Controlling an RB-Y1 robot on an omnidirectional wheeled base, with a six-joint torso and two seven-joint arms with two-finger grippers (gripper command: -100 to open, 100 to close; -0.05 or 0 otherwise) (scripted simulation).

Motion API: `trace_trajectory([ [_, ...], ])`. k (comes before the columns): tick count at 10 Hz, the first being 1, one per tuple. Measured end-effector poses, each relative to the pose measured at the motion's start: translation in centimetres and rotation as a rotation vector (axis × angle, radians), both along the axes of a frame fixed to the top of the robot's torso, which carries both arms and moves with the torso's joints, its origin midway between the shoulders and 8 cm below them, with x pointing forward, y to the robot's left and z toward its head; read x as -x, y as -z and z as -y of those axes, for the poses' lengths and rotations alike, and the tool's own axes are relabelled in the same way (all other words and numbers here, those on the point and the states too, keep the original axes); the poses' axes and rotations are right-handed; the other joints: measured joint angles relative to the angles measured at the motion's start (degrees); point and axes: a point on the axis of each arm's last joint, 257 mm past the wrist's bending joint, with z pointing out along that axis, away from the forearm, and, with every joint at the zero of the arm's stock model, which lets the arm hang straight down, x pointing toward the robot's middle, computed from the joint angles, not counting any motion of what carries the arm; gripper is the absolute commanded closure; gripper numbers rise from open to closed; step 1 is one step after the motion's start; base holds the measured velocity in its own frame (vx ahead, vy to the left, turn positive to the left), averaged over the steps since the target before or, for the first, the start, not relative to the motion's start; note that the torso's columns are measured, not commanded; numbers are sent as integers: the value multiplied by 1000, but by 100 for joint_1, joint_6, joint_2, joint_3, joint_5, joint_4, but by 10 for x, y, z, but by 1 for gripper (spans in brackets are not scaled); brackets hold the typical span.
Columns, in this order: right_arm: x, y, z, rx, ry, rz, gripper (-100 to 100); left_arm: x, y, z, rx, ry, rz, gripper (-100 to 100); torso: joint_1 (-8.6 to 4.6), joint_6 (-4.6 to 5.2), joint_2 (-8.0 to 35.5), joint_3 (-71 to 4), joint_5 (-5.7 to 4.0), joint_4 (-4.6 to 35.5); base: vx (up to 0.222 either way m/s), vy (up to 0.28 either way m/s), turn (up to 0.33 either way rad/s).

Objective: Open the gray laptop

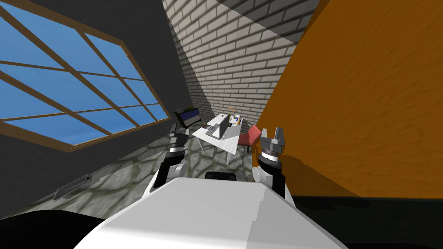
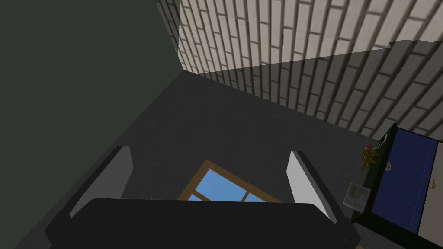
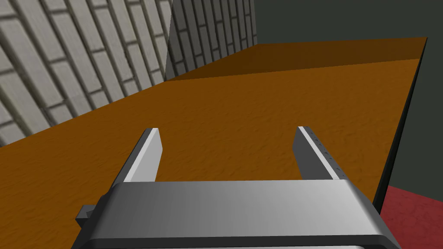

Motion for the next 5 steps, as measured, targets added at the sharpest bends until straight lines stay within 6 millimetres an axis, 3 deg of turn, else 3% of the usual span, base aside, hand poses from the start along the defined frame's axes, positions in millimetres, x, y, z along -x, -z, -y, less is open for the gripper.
trace_trajectory([
  [2,0,0,0,0,0,0,0,0,0,0,0,0,0,0,0,0,597,-1200,0,600,0,0,0],
  [5,0,0,0,0,0,0,0,0,0,0,0,0,0,0,0,0,1845,-3692,0,1846,0,0,0],
])
